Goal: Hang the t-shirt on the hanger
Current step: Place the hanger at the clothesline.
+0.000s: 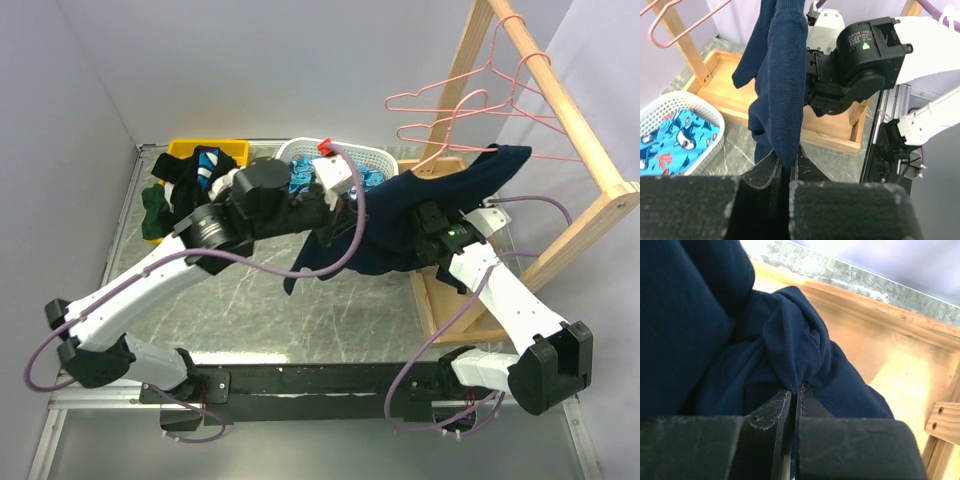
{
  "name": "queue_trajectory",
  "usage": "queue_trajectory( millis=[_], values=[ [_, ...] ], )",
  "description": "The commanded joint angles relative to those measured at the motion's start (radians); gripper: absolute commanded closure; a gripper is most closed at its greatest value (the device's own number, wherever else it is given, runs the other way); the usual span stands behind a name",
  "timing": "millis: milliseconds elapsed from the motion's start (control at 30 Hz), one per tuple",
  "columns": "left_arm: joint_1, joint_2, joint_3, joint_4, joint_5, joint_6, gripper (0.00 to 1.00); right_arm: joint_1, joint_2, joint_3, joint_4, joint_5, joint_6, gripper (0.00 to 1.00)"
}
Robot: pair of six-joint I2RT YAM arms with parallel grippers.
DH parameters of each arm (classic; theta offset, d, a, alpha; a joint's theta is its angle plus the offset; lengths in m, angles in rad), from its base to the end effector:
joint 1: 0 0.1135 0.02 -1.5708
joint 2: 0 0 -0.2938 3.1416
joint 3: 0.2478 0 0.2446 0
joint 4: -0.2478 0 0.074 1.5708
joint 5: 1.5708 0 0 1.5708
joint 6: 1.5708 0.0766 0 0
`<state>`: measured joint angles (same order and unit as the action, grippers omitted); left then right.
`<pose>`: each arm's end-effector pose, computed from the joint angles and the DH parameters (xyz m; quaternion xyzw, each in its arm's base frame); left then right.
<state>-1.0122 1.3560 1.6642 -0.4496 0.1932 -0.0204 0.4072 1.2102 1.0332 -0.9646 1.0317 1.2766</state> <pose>0.1533 -0.2731 0.5086 0.4133 0.6311 -0.3854 0.5313 0.2166 0.0218 0.3027 0.4532 0.7266 -0.1828 0.4829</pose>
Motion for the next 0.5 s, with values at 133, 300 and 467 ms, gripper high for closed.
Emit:
queue_trajectory(
  millis=[133, 300, 467],
  values=[
    [0.055, 0.101, 0.195, 0.130, 0.185, 0.054, 0.99, -0.068, -0.066, -0.102, 0.158, -0.042, -0.014, 1.00],
    [0.077, 0.187, 0.258, 0.138, 0.256, 0.068, 0.99, -0.080, -0.067, -0.140, 0.161, -0.067, -0.010, 1.00],
    [0.077, 0.284, 0.344, 0.147, 0.305, 0.074, 0.99, -0.094, -0.070, -0.150, 0.176, -0.082, -0.019, 0.93]
  ],
)
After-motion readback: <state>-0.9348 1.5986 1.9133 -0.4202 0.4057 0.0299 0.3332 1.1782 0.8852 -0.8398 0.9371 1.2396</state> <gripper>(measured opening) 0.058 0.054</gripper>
